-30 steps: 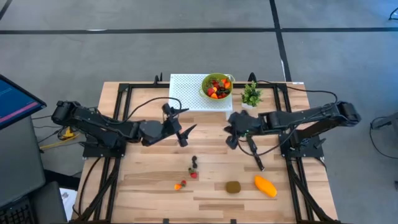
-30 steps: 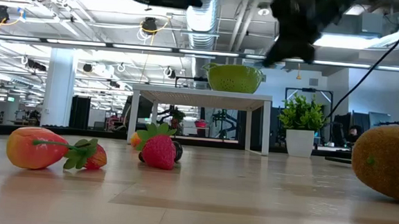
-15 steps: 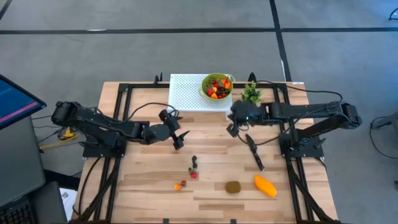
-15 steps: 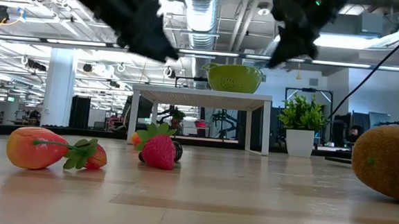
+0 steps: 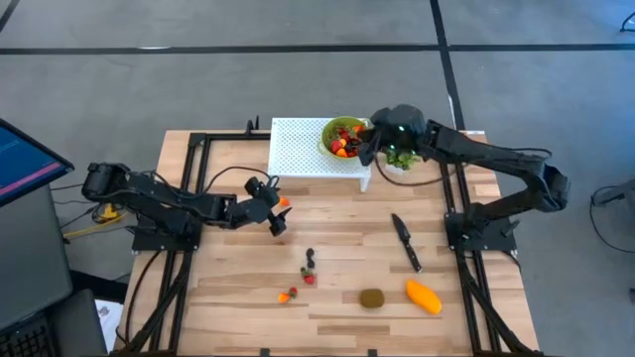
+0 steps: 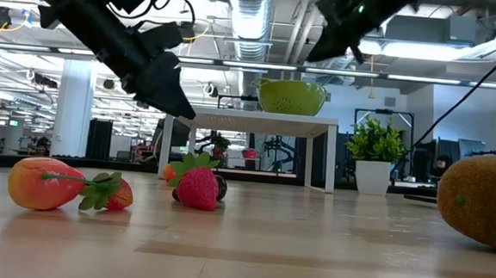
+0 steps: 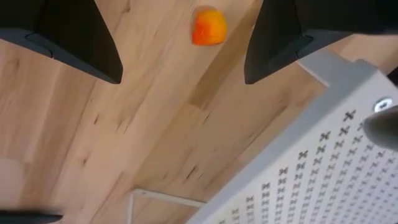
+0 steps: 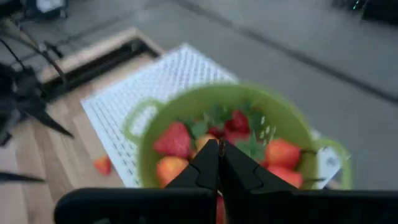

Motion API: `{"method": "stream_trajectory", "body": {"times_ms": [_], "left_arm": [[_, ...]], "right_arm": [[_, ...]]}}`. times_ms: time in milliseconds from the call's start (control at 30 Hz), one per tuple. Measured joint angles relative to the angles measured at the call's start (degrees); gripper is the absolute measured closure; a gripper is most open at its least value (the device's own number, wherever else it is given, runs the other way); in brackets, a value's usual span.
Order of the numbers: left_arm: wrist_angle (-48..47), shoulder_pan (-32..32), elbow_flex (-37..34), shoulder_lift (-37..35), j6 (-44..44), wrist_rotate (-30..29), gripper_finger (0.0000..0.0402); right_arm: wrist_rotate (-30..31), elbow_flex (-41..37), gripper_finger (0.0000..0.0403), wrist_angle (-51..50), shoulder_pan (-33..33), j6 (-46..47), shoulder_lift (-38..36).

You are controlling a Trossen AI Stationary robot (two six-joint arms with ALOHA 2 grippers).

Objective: Pick & Place Fruit
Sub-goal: Put the orange pear into the green strainer bowl

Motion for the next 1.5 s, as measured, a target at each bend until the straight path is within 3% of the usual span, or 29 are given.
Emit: {"method": "stream_trajectory", "body": {"times_ms": [133,433,733,867,1033,1133,1367,1500], "left_arm": [[0.32,0.87,-0.54,0.0,0.0,0.14,0.0069],[0.54,0.86,-0.57,0.0,0.67,2.66,0.0069],[1.02,0.86,-0.57,0.0,4.91,2.66,0.0069],[1.54,1.16,-0.57,0.0,4.98,2.64,0.0069],[2.29,1.38,-0.57,0.0,4.96,2.59,0.0069],[2.84,1.38,-0.57,0.0,4.96,2.58,0.0069],[4.22,1.38,-0.57,0.0,4.96,2.57,0.0069],[4.3,1.38,-0.57,0.0,5.89,2.57,0.0069]], "right_arm": [[-6.65,-0.15,0.0403,2.48,-3.79,0.19,4.35],[-7.61,-0.12,0.0385,5.1,-5.57,0.25,7.59],[-7.89,1.07,0.0256,4.32,-5.83,0.28,7.46],[-11.23,3.75,0.0198,2.89,-5.46,0.44,7.46],[-11.37,6.48,0.0161,-1.46,-4.62,0.04,7.41],[-8.18,7.26,0.0179,-5.8,-3.78,-1.26,7.41],[-7.55,7.26,0.0306,-5.51,-2.33,-1.66,7.41],[-7.53,7.26,0.0322,-5.37,-2.44,-1.68,7.41]]}}
